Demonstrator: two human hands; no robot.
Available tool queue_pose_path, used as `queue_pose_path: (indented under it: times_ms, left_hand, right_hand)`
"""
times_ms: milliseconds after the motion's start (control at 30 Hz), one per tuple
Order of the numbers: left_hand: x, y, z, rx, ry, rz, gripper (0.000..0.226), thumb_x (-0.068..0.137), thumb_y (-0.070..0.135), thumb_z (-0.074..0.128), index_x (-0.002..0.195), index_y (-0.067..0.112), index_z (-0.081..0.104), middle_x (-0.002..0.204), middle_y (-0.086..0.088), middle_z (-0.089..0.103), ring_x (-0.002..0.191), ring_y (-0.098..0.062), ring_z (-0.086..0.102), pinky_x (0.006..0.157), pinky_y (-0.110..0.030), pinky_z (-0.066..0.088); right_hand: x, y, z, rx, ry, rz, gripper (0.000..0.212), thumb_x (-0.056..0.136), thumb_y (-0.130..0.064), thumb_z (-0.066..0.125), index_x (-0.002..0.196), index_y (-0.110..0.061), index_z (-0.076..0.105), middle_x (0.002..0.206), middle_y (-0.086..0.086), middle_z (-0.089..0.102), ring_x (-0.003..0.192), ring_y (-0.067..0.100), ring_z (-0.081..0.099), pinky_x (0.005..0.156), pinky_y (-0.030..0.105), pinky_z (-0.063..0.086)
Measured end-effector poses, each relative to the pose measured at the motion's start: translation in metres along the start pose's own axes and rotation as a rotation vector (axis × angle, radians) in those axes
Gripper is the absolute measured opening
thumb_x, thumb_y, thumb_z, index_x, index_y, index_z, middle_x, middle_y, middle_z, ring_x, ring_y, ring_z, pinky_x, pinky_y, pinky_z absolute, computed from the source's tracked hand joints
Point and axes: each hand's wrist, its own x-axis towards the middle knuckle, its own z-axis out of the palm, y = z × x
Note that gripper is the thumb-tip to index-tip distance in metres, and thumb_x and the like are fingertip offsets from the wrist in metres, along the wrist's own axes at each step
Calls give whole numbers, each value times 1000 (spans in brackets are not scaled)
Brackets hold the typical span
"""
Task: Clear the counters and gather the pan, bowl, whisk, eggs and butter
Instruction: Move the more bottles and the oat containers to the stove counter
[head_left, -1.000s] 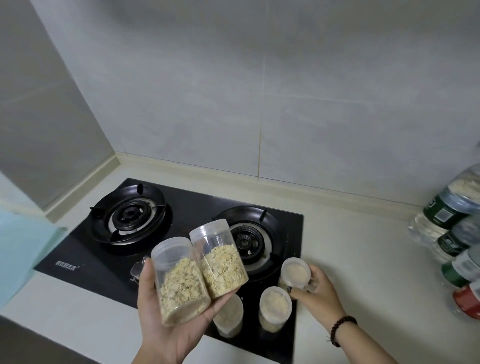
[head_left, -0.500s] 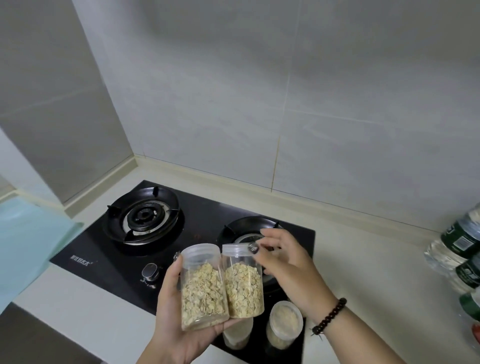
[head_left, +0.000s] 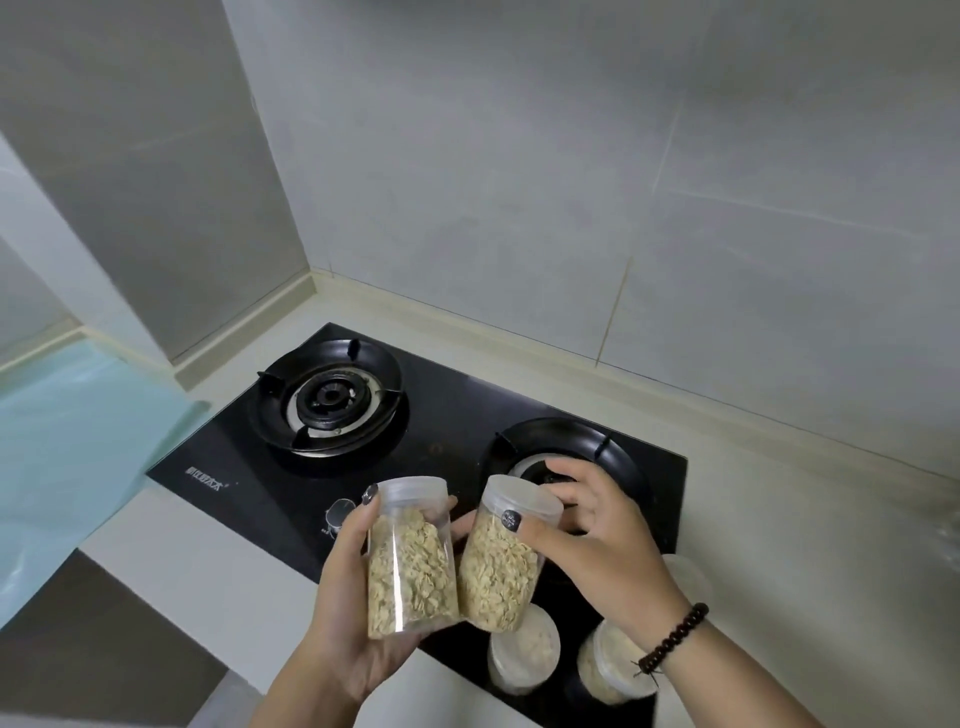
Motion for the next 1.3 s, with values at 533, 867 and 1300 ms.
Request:
queue_pose_path:
  times_ms: [533, 867, 1300]
  left_hand:
    - [64, -23, -62, 995, 342, 337, 57, 62, 10, 88, 107, 26, 56, 100, 5, 65, 91, -12, 64, 63, -18, 51]
    - [91, -33, -66, 1143, 289, 395, 63, 64, 10, 87, 108, 29, 47, 105, 9, 59, 90, 5, 59, 68, -15, 52]
    - [36, -34, -48, 1083, 188, 525, 82, 68, 15, 84, 136, 34, 42, 130, 21, 51, 118, 13, 48, 85, -4, 44]
  right_hand:
    - [14, 24, -18, 10, 192, 101, 57, 71, -20, 81, 119, -32, 52, 109, -17, 61, 88, -6, 62, 66, 12, 47]
    - [11, 31, -10, -9, 173, 112, 64, 65, -22, 85, 119, -35, 53, 112, -19, 59, 95, -2, 61, 80, 23, 53]
    - [-3, 28, -8, -37, 57, 18, 66, 67, -21, 84, 119, -41, 49, 118, -21, 54, 102, -4, 57, 73, 14, 50]
